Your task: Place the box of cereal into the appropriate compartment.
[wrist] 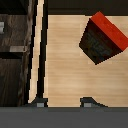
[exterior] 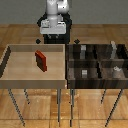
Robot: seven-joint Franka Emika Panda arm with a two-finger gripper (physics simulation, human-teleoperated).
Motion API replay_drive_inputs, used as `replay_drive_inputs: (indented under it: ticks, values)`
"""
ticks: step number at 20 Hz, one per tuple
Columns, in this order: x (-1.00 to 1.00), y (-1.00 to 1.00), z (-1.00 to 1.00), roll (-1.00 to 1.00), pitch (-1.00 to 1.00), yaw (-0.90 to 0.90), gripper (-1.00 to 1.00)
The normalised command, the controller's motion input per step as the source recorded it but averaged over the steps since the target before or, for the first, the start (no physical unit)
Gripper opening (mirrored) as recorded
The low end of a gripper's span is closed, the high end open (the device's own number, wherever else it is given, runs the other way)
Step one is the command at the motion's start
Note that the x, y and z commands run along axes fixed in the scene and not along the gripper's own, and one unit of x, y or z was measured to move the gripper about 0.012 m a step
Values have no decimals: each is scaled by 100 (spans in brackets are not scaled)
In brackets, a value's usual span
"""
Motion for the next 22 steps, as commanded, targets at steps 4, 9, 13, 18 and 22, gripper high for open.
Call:
replay_drive_inputs:
  ticks: [4,9,13,18,22]
  values:
    - [0,0,0,0,0,0,100]
    - [0,-60,0,0,0,0,100]
    - [0,-100,0,0,0,0,100]
    - [0,-80,0,0,0,3,100]
    - [0,0,0,0,0,90,100]
